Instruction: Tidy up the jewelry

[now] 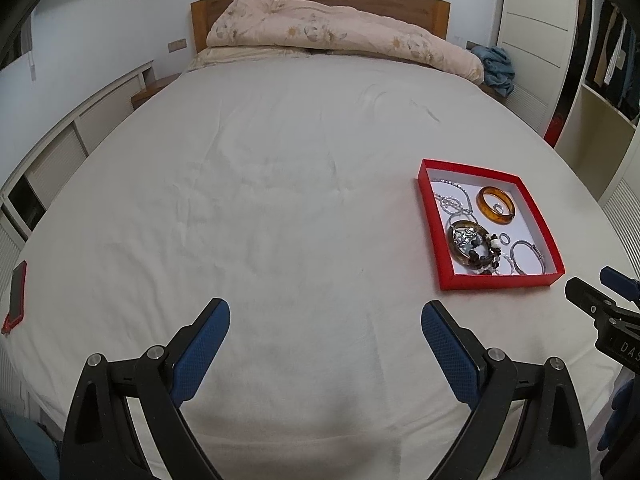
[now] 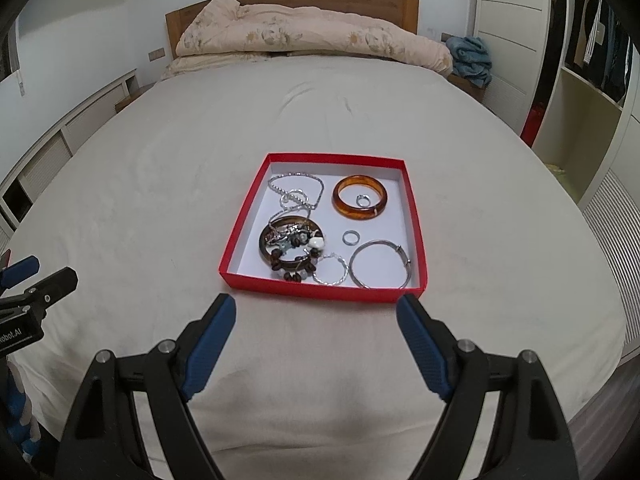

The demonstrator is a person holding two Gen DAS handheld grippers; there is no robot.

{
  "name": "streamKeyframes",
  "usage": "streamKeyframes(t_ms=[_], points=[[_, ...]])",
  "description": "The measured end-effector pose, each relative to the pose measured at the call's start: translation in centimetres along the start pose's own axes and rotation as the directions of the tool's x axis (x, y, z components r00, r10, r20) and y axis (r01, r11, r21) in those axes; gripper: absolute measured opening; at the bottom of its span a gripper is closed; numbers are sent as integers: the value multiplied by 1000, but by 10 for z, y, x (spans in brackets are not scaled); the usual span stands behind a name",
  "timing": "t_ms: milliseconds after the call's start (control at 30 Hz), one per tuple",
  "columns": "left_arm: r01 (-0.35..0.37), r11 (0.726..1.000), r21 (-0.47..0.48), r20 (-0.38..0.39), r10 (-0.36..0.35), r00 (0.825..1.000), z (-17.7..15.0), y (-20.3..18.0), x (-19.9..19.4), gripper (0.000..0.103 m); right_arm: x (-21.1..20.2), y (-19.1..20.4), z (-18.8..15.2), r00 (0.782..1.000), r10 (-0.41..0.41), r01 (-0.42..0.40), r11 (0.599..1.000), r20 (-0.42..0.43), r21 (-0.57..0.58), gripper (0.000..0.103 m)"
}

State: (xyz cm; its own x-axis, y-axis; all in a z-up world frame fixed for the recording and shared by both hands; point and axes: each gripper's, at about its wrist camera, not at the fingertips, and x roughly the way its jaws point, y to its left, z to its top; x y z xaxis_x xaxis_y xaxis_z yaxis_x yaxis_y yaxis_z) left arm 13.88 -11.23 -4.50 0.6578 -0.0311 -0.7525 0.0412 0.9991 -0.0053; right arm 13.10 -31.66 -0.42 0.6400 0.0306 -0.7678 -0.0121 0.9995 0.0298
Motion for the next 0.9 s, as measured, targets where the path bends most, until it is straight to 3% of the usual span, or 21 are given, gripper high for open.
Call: streamKeyframes(t_ms=[900], points=[[10,1000,-2,-12,-10,1000,-3,3,2,95,6,0,-4,1000,-17,16,1000,-17,-6,82]])
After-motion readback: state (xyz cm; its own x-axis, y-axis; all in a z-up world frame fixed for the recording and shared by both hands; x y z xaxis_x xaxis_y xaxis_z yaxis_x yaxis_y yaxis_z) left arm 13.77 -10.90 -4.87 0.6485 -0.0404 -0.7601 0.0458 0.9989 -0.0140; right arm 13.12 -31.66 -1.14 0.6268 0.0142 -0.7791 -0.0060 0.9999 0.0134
